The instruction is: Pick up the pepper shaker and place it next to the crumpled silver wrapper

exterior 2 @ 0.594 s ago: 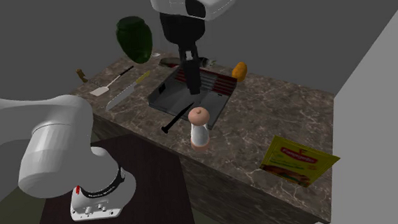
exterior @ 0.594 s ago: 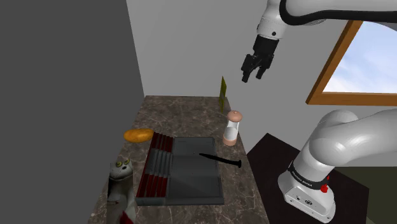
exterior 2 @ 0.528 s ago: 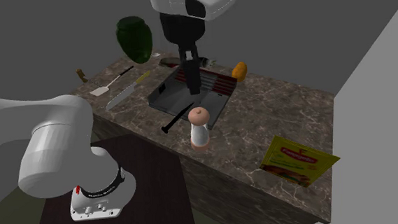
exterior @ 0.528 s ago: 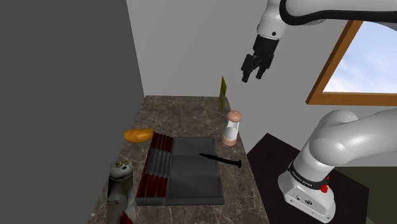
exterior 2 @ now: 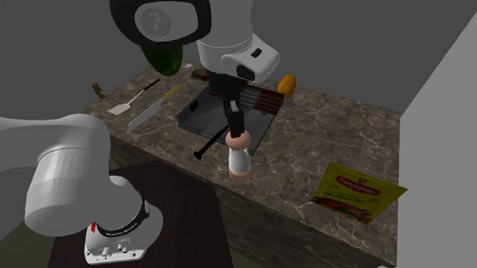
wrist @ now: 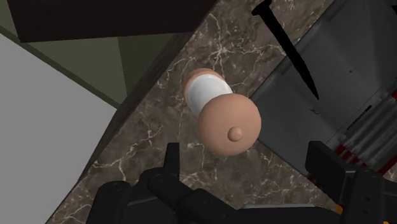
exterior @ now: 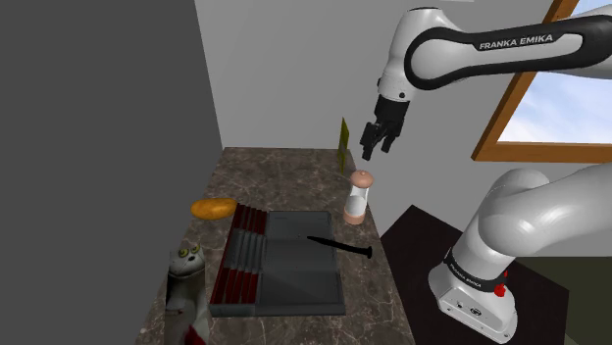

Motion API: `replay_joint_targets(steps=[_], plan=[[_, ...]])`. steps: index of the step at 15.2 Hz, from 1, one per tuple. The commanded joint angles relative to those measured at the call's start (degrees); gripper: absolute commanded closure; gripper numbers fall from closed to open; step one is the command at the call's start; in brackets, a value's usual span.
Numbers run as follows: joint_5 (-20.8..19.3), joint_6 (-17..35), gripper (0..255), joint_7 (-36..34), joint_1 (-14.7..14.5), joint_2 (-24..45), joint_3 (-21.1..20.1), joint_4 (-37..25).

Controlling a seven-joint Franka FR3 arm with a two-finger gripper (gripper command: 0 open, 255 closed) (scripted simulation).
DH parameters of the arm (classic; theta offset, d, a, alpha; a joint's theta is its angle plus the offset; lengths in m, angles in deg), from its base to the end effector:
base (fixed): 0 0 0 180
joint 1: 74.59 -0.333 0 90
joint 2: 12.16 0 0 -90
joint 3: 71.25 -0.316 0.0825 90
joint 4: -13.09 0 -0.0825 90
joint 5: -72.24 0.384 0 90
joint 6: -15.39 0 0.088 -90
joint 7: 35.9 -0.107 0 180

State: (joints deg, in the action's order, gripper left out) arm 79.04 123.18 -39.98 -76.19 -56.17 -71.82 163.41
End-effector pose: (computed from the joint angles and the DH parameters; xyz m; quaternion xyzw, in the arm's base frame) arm 0.3218 0.0212 0.4847 -0.9979 0.0354 -0.0101 0.0539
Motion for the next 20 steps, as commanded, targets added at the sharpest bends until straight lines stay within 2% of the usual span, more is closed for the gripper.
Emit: replay_joint_targets(steps=[1,3,11,19,20], plan=[[0.47,3.07,0,1.15,-0.64,1.77,0.03,2.27],[1.12,6.38,0,2.15,-1.41,3.66,-0.12,4.69],[2.08,13.54,0,2.48,-2.05,6.31,-0.7,9.22],[2.08,13.52,0,2.48,-2.05,6.3,-0.7,9.22],[2.08,13.52,255,2.48,-2.05,6.3,-0.7,9.22]])
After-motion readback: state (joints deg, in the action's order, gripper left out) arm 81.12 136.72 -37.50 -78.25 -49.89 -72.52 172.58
